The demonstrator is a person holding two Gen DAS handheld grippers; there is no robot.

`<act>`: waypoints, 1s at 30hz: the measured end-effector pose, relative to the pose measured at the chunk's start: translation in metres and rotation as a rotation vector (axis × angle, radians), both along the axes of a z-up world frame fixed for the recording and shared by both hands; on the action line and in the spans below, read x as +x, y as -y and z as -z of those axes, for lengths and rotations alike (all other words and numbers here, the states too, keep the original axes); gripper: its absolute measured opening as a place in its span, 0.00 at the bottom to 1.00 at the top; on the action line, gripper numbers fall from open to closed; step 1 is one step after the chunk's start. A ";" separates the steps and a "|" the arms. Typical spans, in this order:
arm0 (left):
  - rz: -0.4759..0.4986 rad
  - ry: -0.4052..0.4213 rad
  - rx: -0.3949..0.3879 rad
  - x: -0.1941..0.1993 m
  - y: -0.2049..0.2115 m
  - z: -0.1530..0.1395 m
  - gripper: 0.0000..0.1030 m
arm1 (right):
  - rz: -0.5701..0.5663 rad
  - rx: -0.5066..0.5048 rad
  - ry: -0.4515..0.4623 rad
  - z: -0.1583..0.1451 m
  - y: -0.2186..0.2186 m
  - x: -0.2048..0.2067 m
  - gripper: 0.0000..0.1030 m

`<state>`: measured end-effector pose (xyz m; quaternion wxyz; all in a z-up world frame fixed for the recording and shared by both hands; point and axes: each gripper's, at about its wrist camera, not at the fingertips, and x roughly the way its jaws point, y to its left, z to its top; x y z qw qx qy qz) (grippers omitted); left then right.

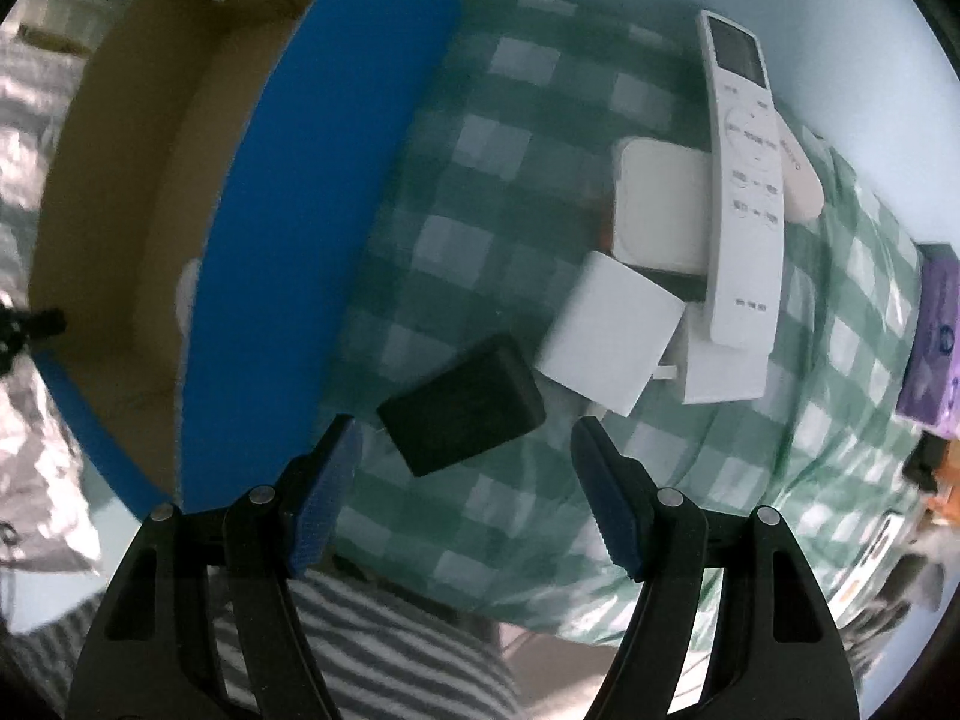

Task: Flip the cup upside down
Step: 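Move the right tool to the black charger block and grasp it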

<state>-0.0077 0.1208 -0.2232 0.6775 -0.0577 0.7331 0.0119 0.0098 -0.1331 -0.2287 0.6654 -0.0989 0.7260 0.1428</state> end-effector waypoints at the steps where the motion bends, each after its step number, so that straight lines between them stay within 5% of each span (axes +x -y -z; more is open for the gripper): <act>1: -0.002 0.000 -0.001 0.000 0.000 0.000 0.06 | 0.018 -0.002 -0.017 0.004 0.002 0.001 0.71; 19: 0.008 -0.015 0.002 0.000 0.001 0.003 0.06 | 0.249 0.024 -0.112 0.048 0.004 0.026 0.68; 23: 0.009 -0.019 0.004 0.001 0.000 0.004 0.07 | 0.203 0.024 -0.124 0.056 0.001 0.026 0.47; 30: 0.010 -0.022 0.007 0.001 -0.002 0.006 0.07 | -0.090 -0.030 -0.051 0.054 -0.023 0.017 0.41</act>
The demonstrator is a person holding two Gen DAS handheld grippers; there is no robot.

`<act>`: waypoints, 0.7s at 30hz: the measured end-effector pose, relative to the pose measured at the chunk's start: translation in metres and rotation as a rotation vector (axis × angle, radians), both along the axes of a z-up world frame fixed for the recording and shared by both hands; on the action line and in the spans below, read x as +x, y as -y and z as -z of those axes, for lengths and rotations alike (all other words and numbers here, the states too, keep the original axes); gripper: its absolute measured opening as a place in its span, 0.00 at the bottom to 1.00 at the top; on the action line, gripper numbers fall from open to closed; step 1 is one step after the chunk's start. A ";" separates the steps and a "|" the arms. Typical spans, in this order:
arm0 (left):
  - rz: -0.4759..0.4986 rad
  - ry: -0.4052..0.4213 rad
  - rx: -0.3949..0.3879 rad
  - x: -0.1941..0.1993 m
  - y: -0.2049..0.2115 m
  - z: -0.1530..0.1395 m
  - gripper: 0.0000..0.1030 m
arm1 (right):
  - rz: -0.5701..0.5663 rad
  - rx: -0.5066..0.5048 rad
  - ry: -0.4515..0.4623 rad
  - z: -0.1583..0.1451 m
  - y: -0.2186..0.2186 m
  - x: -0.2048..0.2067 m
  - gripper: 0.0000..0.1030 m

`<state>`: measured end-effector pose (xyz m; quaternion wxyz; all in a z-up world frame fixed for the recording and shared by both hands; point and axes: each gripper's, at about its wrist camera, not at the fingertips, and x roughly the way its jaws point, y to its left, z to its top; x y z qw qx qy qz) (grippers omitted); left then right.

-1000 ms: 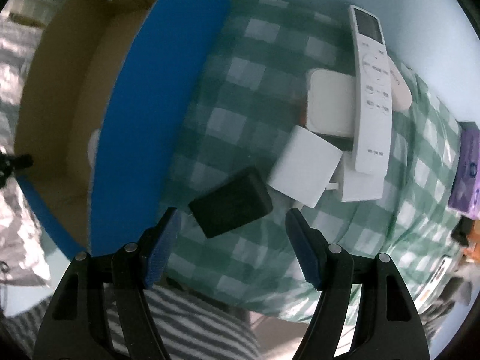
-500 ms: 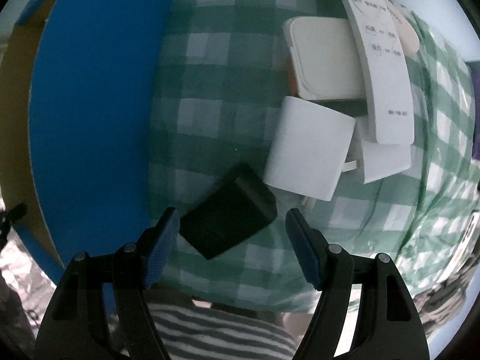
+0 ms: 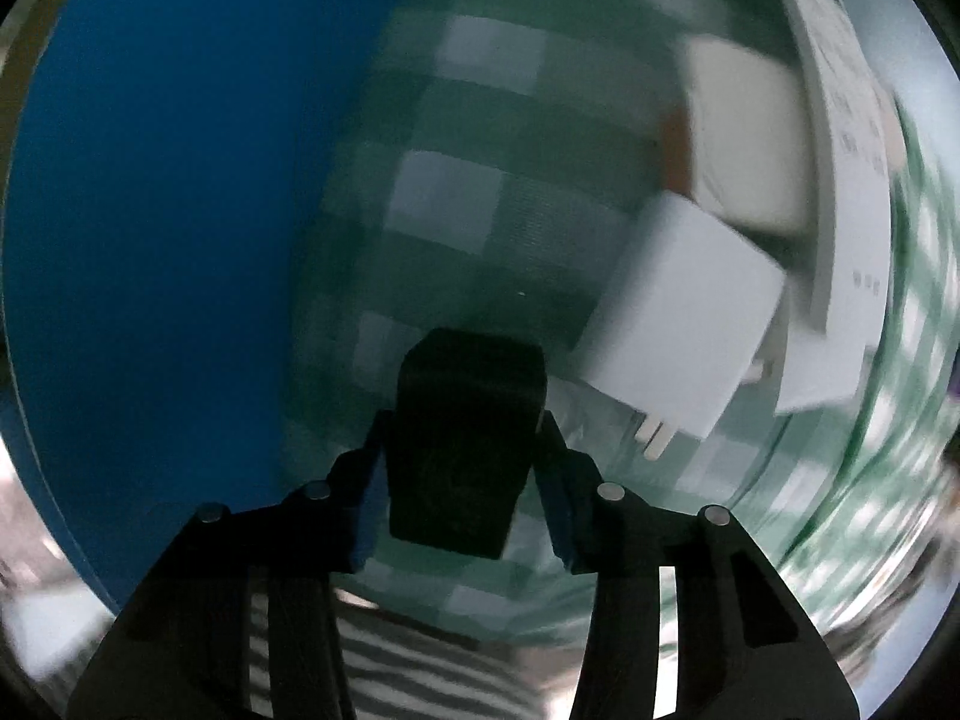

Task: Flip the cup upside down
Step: 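Move the right tool to the black charger block and grasp it, then lift the black charger block with the right tool toward the box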

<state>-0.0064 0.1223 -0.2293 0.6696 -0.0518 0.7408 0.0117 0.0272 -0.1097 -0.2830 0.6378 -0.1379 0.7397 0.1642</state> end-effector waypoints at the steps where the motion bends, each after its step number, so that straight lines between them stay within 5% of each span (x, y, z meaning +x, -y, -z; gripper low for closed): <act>1: 0.001 0.000 0.001 0.000 0.000 0.000 0.07 | -0.039 -0.011 0.015 0.000 -0.003 -0.001 0.40; 21: 0.000 -0.003 0.008 0.000 0.000 0.000 0.07 | -0.122 -0.066 0.063 0.018 -0.018 0.000 0.36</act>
